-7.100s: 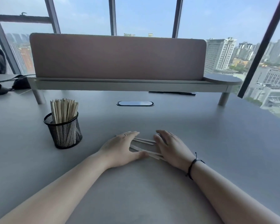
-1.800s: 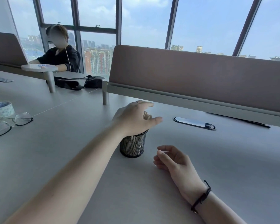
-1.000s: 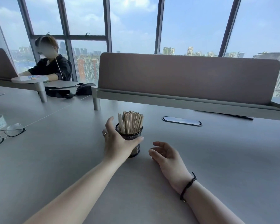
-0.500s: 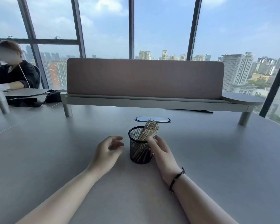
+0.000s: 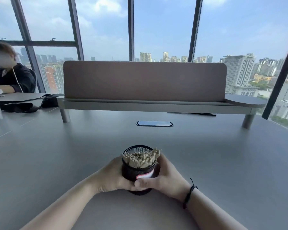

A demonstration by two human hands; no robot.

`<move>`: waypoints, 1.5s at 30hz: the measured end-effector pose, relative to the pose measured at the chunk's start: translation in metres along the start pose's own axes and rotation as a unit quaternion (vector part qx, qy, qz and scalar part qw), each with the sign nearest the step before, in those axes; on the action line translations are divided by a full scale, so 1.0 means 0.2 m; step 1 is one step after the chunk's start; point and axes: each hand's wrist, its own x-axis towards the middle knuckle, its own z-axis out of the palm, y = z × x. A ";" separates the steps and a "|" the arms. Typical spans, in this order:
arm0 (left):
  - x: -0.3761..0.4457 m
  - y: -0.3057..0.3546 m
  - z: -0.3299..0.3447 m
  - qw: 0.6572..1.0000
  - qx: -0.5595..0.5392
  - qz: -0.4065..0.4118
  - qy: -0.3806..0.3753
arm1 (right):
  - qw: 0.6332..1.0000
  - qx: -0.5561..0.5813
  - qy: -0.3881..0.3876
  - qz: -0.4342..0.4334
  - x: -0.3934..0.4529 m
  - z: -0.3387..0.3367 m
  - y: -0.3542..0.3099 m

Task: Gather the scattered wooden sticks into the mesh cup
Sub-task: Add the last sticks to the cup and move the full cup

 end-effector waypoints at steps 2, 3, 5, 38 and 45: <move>0.05 -0.04 -0.03 0.996 -0.046 -0.037 0.074 | 0.989 -0.093 0.098 0.055 0.07 0.02 -0.01; 0.07 -0.07 -0.04 0.992 -0.052 -0.053 0.104 | 0.980 -0.132 0.130 0.076 0.09 0.02 -0.01; 0.08 -0.10 -0.03 0.991 -0.033 -0.064 0.114 | 0.979 -0.139 0.131 0.065 0.12 0.03 -0.01; 0.57 -0.52 -0.14 0.937 0.173 -0.206 0.224 | 0.941 -0.267 0.178 0.107 0.93 0.11 0.18; 0.74 -0.62 -0.24 0.906 0.243 -0.250 0.240 | 0.945 -0.261 0.165 0.109 1.19 0.11 0.25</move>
